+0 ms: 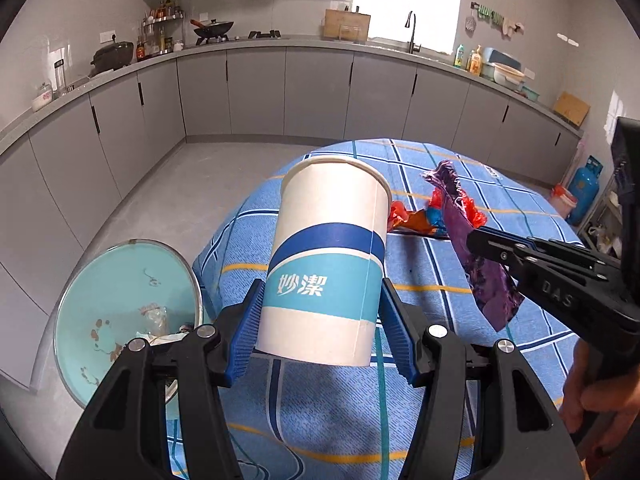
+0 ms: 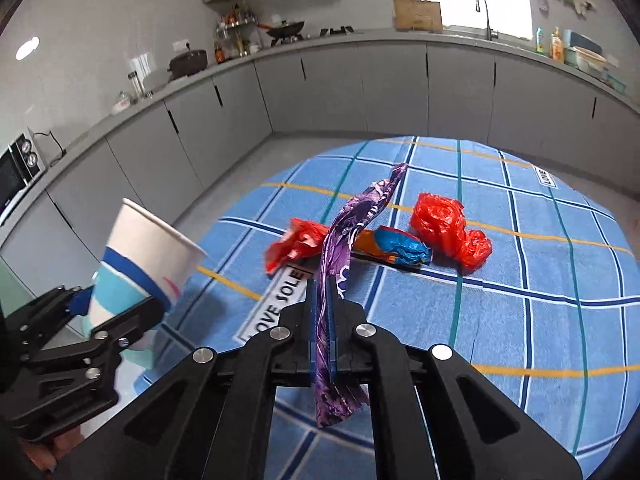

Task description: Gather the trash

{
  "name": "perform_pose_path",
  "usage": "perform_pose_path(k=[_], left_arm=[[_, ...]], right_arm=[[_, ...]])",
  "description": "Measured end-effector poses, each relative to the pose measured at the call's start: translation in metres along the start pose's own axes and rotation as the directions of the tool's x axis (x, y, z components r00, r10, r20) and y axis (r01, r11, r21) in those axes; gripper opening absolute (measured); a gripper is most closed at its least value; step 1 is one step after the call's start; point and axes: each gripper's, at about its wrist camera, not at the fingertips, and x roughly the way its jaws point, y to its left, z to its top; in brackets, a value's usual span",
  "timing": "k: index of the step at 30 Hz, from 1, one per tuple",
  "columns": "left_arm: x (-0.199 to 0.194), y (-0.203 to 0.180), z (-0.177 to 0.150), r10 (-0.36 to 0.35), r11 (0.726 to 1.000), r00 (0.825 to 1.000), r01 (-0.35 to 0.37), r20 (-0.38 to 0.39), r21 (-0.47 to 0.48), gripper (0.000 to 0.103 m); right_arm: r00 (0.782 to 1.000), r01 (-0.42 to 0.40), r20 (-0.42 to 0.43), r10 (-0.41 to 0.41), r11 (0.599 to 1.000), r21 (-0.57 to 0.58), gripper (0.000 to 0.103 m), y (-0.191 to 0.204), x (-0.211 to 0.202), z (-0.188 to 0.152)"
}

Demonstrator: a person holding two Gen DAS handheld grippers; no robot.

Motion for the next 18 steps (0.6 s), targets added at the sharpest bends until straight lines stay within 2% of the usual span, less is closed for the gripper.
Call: perform_pose_path(k=[7, 18], left_arm=[[-0.015, 0.001, -0.002, 0.003, 1.000, 1.000, -0.003, 0.029, 0.000, 0.056], [-0.038, 0.030, -0.005, 0.057, 0.997, 0.996, -0.054, 0.072, -0.049, 0.056]], right_arm=[[0.999, -0.003, 0.032, 0.005, 0.999, -0.036, 0.005, 0.021, -0.019, 0.001], [0.997, -0.026, 0.068, 0.032, 0.995, -0.095, 0.005, 0.063, -0.030, 0.003]])
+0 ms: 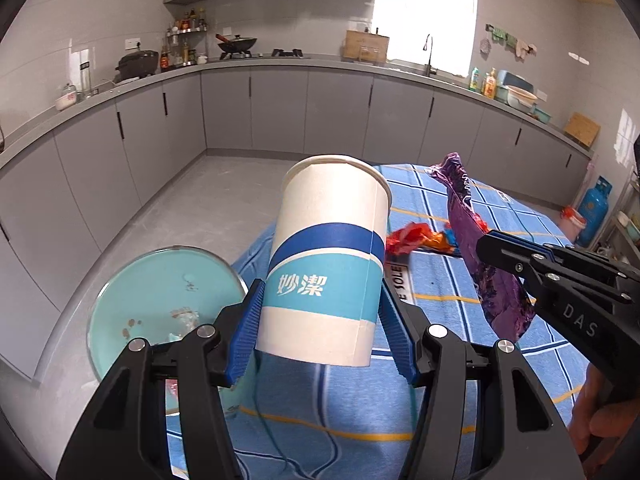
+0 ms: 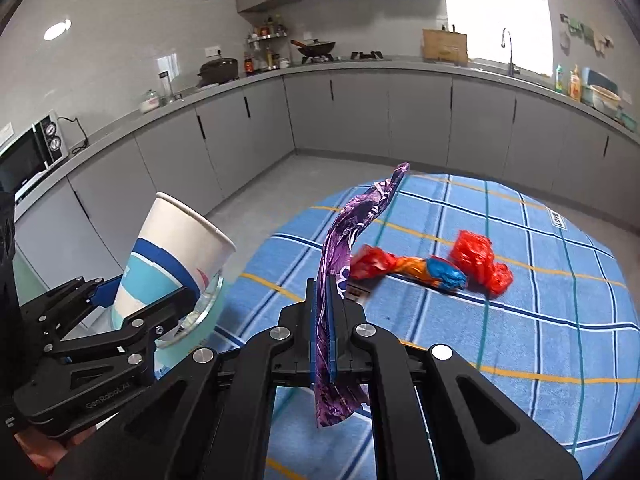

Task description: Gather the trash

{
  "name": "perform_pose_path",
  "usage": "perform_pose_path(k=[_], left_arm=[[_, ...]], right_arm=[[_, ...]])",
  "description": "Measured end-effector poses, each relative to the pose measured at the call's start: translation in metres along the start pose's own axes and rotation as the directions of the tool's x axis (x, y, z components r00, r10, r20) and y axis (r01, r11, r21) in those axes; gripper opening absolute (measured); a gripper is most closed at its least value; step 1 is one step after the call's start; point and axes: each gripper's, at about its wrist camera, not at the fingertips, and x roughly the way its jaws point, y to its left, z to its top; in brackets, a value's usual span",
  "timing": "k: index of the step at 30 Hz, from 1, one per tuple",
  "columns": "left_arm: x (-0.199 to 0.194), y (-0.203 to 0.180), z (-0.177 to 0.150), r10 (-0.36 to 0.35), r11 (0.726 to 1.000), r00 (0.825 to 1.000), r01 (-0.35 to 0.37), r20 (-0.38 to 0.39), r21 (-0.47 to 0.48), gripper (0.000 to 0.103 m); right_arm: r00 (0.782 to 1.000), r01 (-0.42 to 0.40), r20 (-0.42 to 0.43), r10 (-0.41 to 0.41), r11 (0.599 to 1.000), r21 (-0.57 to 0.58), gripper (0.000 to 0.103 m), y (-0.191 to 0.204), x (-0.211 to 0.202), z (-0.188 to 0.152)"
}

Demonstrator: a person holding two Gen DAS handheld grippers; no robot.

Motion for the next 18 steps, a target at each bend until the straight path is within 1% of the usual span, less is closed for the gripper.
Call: perform_pose_path(k=[4, 9, 18], left_arm=[[-0.005, 0.012, -0.003, 0.028, 0.999, 1.000, -0.028, 0.004, -0.021, 0.056], [-0.010, 0.034, -0.005, 0.084, 0.995, 0.996, -0.085, -0.008, -0.052, 0.056], [-0.018, 0.074, -0.011, 0.170, 0.978, 0.985, -0.171, -0.022, -0.117, 0.056]], right_arm=[[0.999, -0.046, 0.009, 0.046, 0.999, 0.006, 0.005, 0.013, -0.001, 0.004], [0.996, -0.094, 0.007, 0.094, 0.996, 0.004, 0.005, 0.033, 0.005, 0.007], [0.986, -0.168, -0.002, 0.168, 0.986, -0.011, 0.005, 0.069, 0.016, 0.012]])
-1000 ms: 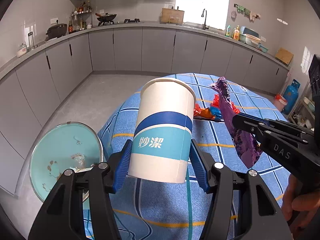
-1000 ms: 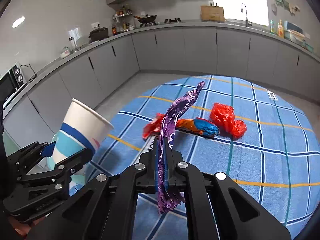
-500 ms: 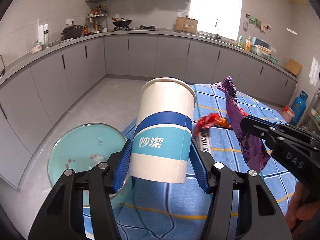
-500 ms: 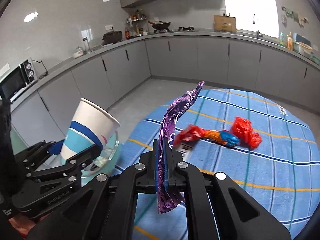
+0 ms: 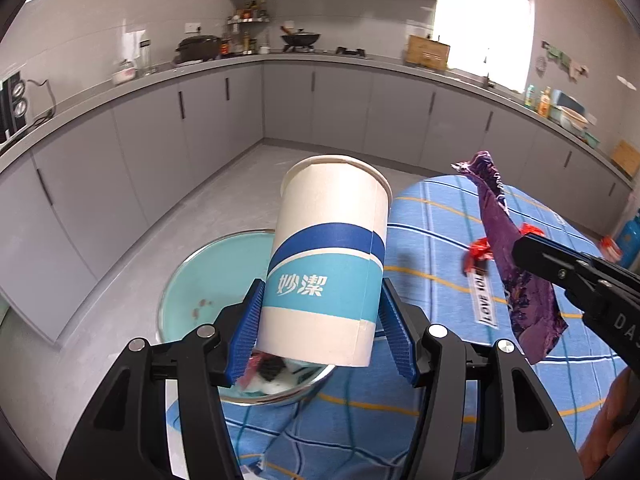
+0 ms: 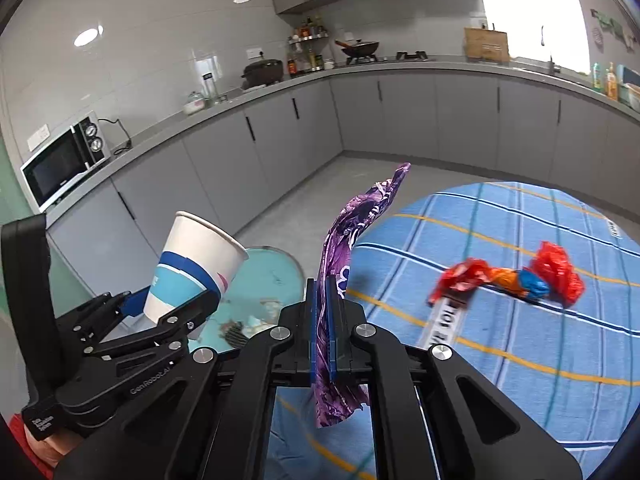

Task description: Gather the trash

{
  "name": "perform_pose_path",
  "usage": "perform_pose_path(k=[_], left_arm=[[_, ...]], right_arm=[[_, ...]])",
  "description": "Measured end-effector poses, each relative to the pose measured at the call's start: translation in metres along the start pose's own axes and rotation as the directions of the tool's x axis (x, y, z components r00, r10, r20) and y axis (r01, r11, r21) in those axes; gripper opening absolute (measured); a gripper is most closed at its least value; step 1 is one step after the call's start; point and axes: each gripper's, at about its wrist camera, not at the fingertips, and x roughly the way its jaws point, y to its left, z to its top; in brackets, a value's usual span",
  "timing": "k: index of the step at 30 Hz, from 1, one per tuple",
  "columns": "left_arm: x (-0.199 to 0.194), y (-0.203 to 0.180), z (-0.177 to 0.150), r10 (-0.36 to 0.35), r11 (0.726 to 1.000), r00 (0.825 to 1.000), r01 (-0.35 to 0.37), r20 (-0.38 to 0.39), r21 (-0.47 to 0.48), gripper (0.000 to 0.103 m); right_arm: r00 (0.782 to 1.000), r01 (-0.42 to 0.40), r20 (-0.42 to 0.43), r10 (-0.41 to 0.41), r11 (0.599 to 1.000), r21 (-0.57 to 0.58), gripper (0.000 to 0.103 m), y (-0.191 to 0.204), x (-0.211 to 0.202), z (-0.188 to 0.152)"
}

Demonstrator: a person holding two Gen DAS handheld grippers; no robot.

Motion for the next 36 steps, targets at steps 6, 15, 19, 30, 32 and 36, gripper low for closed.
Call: perform_pose_path(k=[6, 15, 19, 30, 32, 36], left_arm=[[-0.005, 0.025, 0.000, 0.054, 0.998, 0.998, -0.054, 0.010, -0.034, 0.056], [-0.006, 0.055, -0.004, 0.113, 0.992, 0.994, -0.112, 0.002, -0.060, 0.056], [-0.003, 0.063, -0.002, 0.127, 0.989, 0.992, -0.127, -0.004, -0.072, 0.056], [0.016, 0.078, -0.003, 0.141, 0.985, 0.989, -0.144, -0.044, -0.095, 0.056], [0.020, 0.078, -0.004, 0.143, 0.984, 0.988, -0.147, -0.051, -0.096, 0.056], [0.031, 0.082, -0.005, 0.144, 0.983, 0.987, -0.151, -0.074, -0.107, 0.056]], right_arm=[[0.999, -0.050, -0.013, 0.050, 0.999, -0.013, 0.005, 0.028, 0.014, 0.005], [0.993, -0.115, -0.043, 0.114, 0.993, -0.017, 0.005, 0.057, 0.038, 0.005], [0.989, -0.140, -0.053, 0.139, 0.990, -0.018, 0.005, 0.068, 0.047, 0.006], [0.975, -0.197, -0.100, 0.198, 0.980, 0.024, 0.005, 0.083, 0.078, 0.009], [0.974, -0.198, -0.107, 0.200, 0.980, 0.028, 0.005, 0.084, 0.083, 0.009], [0.970, -0.207, -0.121, 0.210, 0.978, 0.036, 0.005, 0.087, 0.093, 0.010]])
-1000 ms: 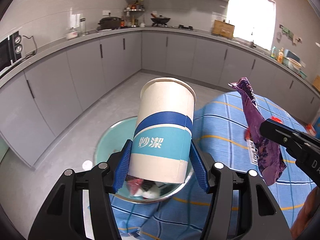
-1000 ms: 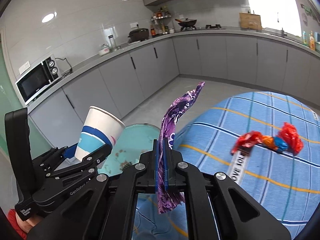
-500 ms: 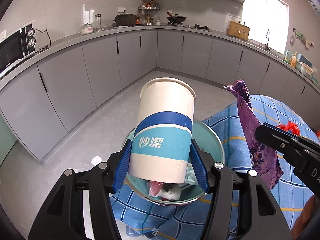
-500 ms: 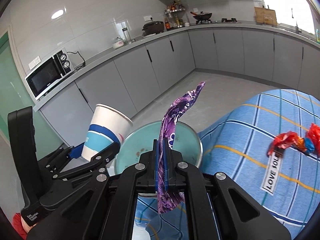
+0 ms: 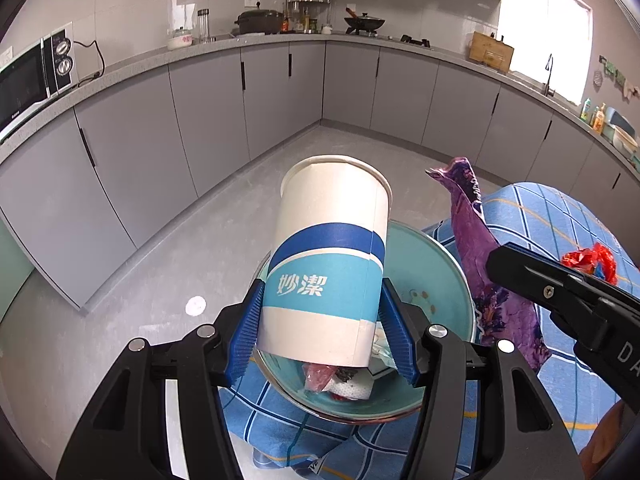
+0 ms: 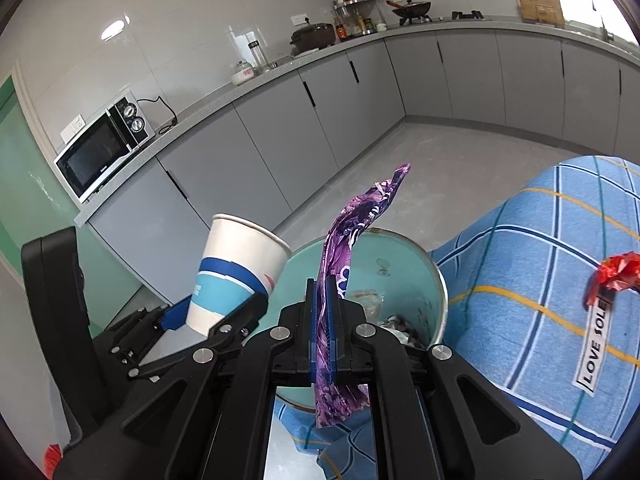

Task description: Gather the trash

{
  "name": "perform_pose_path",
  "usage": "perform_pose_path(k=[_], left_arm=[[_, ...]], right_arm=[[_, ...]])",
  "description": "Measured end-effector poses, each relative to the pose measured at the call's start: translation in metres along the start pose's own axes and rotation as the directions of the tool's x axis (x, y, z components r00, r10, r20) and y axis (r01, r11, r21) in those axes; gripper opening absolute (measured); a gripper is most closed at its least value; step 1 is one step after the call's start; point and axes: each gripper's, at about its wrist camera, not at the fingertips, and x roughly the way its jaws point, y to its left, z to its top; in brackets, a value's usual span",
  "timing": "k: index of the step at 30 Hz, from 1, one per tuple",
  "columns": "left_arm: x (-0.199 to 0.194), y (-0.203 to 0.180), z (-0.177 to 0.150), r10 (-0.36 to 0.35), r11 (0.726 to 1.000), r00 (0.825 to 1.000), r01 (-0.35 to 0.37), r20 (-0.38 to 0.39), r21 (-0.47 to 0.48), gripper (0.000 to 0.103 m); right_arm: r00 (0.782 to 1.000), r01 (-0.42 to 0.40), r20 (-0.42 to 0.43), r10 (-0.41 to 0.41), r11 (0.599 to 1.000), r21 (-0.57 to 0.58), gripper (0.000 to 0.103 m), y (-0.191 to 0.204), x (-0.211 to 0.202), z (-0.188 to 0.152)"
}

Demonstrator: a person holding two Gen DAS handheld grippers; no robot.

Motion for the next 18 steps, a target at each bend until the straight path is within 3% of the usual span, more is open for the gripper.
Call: perform_pose_path(k=[18], left_arm=[[0.051, 0.000, -0.008, 0.003, 1.000, 0.994, -0.003, -0.108, -0.004, 0.056]], right_arm=[[0.992, -0.026, -0.122, 0.038, 0.995, 0.096, 0.005, -0.024, 0.056, -0.007]])
